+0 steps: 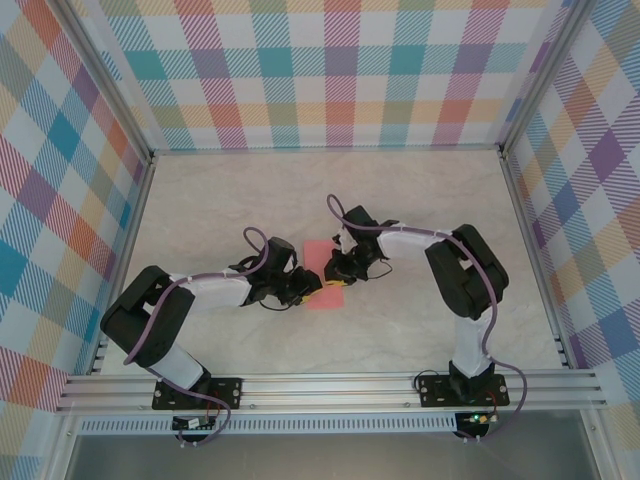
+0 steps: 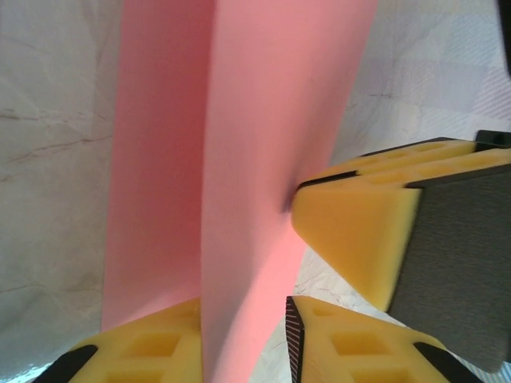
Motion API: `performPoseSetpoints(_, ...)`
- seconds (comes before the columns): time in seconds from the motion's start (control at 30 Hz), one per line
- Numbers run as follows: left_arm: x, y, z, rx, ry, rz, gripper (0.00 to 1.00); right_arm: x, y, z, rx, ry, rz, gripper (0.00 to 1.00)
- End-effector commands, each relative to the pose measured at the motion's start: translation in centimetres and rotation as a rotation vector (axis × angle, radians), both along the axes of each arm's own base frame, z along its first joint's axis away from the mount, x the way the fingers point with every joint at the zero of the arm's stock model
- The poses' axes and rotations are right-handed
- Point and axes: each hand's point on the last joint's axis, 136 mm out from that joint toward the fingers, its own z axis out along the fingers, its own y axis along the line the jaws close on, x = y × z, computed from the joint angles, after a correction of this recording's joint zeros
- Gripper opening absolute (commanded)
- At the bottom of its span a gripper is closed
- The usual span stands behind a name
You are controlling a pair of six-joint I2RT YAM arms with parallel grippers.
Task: Fold a paper plane with a square sheet of paper (pick it up from the middle)
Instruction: Fold the triangle a second time at the center of the table.
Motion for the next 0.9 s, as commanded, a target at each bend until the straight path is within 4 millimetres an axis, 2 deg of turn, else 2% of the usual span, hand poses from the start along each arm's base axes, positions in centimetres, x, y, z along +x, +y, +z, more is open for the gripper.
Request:
performPoseSetpoints(0.0, 0.2, -1.0, 1.5, -0.041, -0.022, -0.023, 0.31, 0.7, -0.5, 2.8, -0.011, -0.104, 0.003, 0.16)
performPoseSetpoints(0.1, 0.2, -1.1, 1.9, -0.049, -0.028, -0.028, 0.31, 1.1, -1.4, 2.4, -0.061, -0.124, -0.015, 0.16)
performPoseSetpoints(0.3, 0.3, -1.2, 2.0, -0.052, -0.031, -0.029, 0.31, 1.5, -1.6, -0.1, -0.113, -0.084, -0.018, 0.16)
performPoseSetpoints(0.53, 0.6, -1.6, 2.8, -0.076, -0.046, -0.033, 0.31, 1.4, -1.7, -1.8, -0.142, -0.052, -0.011, 0.16)
performPoseSetpoints(0.7, 1.4, -2.7, 4.0, -0.131, -0.074, -0.038, 0.31, 0.8, -1.7, -2.7, -0.142, -0.019, -0.007, 0.16)
performPoseSetpoints(0.87, 2.3, -3.4, 4.2, -0.141, -0.088, -0.039, 0.32, 0.6, -1.6, -2.9, -0.133, -0.004, -0.004, 0.16)
